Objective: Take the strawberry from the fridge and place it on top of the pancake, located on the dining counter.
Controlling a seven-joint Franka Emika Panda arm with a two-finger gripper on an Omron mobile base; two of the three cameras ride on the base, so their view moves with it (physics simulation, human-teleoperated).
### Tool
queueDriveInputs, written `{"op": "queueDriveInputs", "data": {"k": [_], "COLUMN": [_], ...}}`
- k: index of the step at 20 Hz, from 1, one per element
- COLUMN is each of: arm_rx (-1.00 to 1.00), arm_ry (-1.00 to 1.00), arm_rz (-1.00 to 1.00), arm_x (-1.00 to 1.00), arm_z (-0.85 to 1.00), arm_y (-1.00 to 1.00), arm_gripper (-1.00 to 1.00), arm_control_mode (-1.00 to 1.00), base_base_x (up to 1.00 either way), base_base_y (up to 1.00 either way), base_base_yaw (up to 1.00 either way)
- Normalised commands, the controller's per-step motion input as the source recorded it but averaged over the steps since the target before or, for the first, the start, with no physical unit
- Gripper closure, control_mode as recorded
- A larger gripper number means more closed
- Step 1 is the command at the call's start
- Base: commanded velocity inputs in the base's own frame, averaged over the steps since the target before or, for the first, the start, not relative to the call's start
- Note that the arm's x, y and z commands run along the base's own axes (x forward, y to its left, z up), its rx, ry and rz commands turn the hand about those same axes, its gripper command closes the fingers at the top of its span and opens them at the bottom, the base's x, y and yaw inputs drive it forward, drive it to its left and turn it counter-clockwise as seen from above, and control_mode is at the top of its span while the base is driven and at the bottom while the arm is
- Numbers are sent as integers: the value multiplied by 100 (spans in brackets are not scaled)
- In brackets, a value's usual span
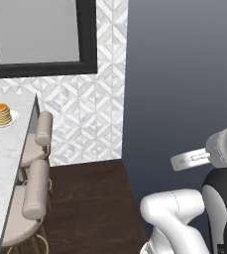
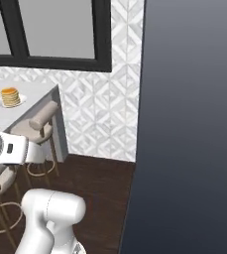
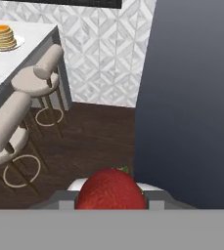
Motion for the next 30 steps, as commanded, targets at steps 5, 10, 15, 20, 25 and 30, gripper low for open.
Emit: {"op": "queueDriveInputs", "data": {"k": [5, 10, 15, 20, 25, 30], "arm_rx": [0, 0, 0, 0, 0, 0], "arm_ry": [0, 0, 0, 0, 0, 0], "arm_rz": [0, 0, 0, 0, 0, 0], "arm_x": [0, 0, 0, 0, 0, 0], "arm_z": [0, 0, 0, 0, 0, 0], "arm_y": [0, 0, 0, 0, 0, 0], "arm_gripper": [100, 100, 100, 100, 100, 100], "arm_control_mode": [100, 100, 100, 100, 100, 100], "base_base_x": [100, 100, 100, 95, 30, -5], "base_base_y": [0, -12, -26, -5, -3, -15], "base_base_yaw": [55, 58, 64, 67, 70, 71]}}
